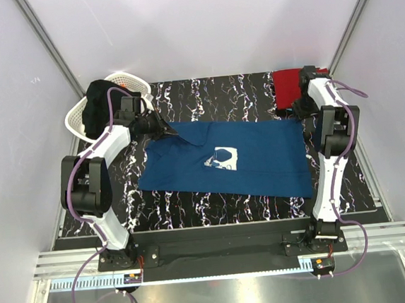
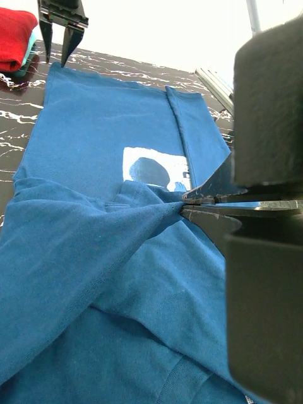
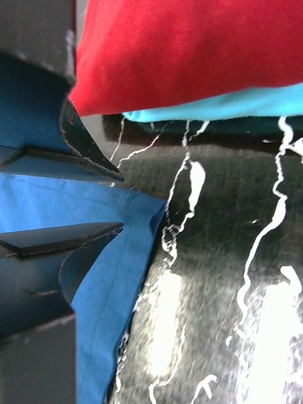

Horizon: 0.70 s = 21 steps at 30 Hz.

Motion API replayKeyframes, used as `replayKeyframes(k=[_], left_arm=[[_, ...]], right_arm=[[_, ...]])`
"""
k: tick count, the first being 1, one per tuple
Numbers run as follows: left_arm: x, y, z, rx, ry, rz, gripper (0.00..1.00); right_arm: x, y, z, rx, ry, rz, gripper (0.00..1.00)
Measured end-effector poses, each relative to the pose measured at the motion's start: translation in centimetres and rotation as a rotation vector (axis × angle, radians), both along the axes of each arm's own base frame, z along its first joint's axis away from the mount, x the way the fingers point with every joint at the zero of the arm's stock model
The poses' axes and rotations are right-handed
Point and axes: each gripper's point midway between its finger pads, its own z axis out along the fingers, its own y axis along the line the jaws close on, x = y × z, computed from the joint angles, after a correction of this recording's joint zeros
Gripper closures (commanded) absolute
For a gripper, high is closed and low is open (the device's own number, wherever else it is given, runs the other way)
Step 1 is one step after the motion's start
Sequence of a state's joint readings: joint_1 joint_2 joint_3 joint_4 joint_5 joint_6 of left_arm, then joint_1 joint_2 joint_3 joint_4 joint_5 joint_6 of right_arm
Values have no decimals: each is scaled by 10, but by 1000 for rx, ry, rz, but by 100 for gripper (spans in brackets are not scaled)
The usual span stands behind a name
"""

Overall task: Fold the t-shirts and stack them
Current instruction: Fold the tshirt

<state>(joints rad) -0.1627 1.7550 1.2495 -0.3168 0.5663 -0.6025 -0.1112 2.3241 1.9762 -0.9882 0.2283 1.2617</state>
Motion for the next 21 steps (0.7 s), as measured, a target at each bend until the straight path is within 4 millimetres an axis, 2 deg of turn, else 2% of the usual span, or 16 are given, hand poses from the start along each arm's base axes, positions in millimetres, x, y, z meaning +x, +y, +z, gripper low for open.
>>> replayKeyframes(k=[5,16,17,20,21], left_arm=[[0,0,0,-1,-1,-3,100],[-2,0,-3,1,7,-4,100],[-2,0,-3,1,7,-4,100],[-2,0,-3,1,7,-3,100],[-2,0,-3,1,7,-3,100]], right_arm=[[0,-4,-10,-8,20,-19,62],[-2,-16,-11,-31,46,-55,65],[-2,-16,-11,-31,50,-55,66],[-3,-16,-12,-29,64,-55,81],[-3,-16,-12,-29,66,-54,88]])
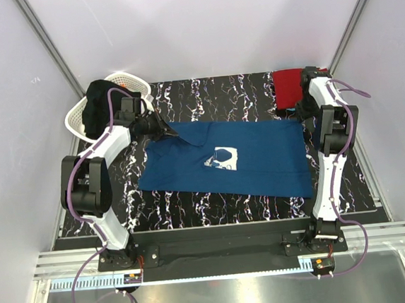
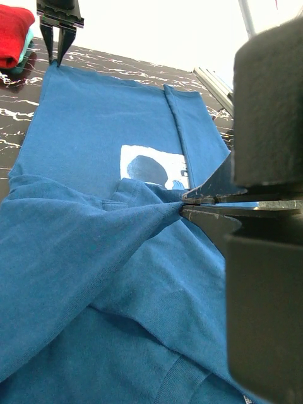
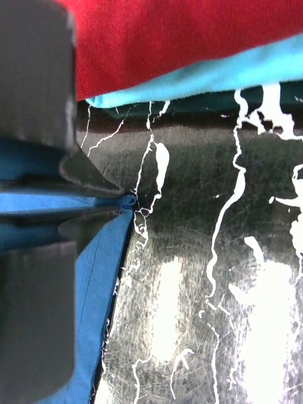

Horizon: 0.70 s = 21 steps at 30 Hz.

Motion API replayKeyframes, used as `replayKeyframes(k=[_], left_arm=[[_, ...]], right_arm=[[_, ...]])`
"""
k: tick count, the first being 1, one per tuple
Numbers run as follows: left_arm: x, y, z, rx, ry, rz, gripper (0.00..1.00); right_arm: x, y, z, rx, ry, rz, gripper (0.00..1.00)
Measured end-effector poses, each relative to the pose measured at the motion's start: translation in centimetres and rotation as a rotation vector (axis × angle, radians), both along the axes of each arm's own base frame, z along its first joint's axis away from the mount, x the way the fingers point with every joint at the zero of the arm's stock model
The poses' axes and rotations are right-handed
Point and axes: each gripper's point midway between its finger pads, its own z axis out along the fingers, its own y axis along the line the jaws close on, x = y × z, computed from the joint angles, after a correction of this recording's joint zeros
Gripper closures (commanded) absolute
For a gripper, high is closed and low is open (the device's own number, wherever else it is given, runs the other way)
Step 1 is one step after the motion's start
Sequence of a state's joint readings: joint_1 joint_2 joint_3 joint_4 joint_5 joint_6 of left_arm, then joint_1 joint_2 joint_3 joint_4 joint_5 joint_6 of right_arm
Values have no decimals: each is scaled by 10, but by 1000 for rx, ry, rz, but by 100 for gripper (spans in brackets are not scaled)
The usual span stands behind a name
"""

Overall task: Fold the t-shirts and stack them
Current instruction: Fold the tshirt

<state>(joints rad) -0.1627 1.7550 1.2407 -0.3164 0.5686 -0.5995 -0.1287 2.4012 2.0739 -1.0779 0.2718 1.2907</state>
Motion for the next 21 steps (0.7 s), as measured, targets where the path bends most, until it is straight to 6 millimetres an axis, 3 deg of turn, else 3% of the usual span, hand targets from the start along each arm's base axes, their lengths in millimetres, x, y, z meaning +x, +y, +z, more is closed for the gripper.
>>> replayKeyframes(k=[1,7,12,21], left_arm=[[0,0,0,0,0,0,100],[-1,2,3,17,14,6,100],[-1,11,18,59,-11,33,100],[-11,26,45,82,-51,54,100]], right_arm=[[0,0,0,0,3,1,100],[-2,-1,2,-3,17,41,100],[-1,1,2,-5,10,141,100],[-28,14,16,10,-66,315,100]])
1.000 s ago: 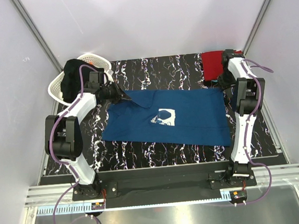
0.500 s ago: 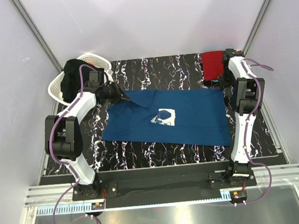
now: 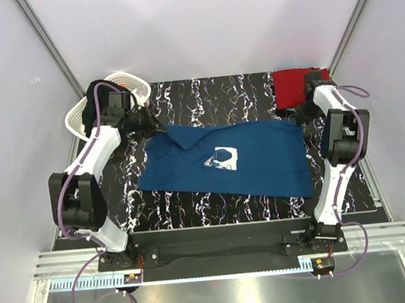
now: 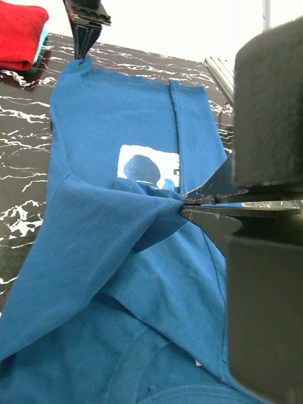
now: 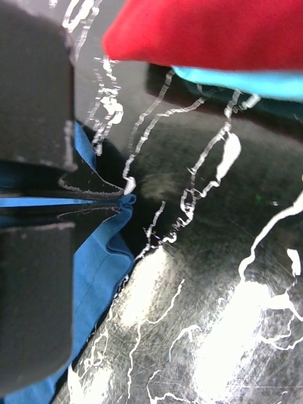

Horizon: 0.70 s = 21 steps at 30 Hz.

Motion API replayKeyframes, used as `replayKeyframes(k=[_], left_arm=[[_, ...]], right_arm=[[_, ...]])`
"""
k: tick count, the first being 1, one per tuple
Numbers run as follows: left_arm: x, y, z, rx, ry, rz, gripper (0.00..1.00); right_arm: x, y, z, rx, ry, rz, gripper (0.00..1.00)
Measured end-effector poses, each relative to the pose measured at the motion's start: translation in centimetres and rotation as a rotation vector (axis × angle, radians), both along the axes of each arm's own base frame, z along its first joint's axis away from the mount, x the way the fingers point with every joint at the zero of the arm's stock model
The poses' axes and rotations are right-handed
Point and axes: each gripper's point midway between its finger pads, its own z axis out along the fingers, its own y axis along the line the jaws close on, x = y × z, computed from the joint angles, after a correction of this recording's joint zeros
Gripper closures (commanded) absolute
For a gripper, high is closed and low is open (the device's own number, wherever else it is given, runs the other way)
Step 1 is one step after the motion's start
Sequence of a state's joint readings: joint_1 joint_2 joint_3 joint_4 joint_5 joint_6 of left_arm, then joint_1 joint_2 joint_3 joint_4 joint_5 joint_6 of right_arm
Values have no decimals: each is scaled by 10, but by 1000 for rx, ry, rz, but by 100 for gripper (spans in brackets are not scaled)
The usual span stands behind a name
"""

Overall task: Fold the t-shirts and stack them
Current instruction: Fold the tshirt

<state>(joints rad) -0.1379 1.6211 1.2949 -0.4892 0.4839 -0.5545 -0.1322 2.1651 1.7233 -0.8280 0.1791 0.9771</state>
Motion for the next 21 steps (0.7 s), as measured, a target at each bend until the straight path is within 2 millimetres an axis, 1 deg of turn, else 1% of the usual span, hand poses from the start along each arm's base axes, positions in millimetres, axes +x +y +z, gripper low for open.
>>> replayKeyframes(k=[5,8,11,21], left_arm=[[-4,13,11,1,-10,26,100],[-8,18,15,1,-9,34,100],[-12,21,17,5,-4,31,100],[-32,21,26,7,5,0,100]], right_arm=[[-5,2,9,-14,-47,74,100],[-11,3,12,-23,-59,111,100],[-21,2,16,-40,-60,137,100],[-60,2,37,-92,-86,192,100]])
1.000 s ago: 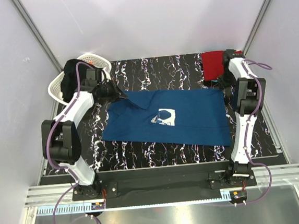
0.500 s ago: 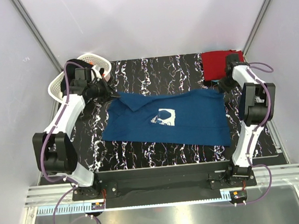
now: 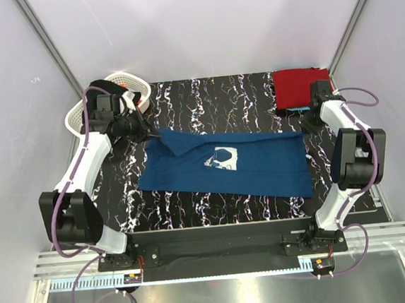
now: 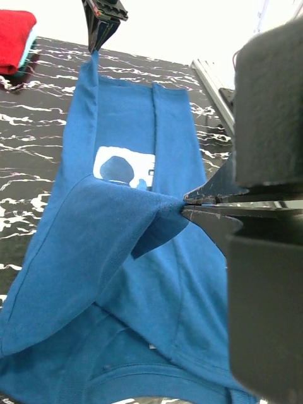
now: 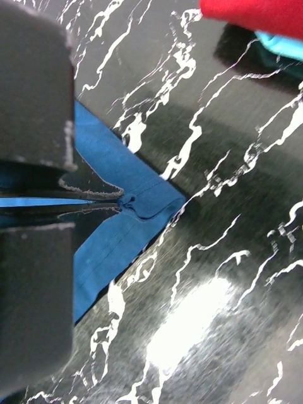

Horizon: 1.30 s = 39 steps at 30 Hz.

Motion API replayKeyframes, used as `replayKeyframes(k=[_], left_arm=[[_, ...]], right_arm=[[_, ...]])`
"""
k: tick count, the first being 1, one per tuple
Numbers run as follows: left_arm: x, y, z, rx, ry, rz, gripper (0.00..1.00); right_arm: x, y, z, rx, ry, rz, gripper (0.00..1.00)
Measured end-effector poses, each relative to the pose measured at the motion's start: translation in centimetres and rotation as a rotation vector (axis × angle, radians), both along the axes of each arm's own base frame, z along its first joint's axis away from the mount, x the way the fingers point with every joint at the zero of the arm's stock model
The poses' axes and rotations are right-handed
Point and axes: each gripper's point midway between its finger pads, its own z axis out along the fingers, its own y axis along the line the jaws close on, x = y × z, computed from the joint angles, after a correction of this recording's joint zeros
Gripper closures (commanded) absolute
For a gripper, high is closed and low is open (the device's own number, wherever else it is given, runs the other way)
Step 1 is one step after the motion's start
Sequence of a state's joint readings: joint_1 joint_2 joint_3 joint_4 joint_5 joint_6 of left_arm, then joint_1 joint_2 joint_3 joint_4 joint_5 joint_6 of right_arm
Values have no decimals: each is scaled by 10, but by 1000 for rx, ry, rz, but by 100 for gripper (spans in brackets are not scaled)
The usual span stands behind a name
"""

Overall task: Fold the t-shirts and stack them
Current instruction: Fold the tshirt

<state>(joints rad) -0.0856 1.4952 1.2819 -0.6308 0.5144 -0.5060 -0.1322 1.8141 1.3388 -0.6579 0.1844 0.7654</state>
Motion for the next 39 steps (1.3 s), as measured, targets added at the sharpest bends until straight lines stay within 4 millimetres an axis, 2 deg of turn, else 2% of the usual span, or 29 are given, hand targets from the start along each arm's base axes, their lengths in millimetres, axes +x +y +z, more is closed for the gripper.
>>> replayKeyframes(k=[6,16,24,27,39], left_arm=[[-18,1,3,4,10,-6,100],[-43,3,7,1,8,-32,100],[-68,10,-21,34,70,-22,100],[-72,13,-26,46,86,-8,100],[-76,19,-18,71,60,15,100]], right_arm=[[-24,3,-1,-2,2,2,100],[-50,6,1,-7,-11,-3,100],[-76,9,-11,1,24,-8,100],[-79,10,-9,0,18,-9,100],[-90,11,4,-5,-31,-11,100]])
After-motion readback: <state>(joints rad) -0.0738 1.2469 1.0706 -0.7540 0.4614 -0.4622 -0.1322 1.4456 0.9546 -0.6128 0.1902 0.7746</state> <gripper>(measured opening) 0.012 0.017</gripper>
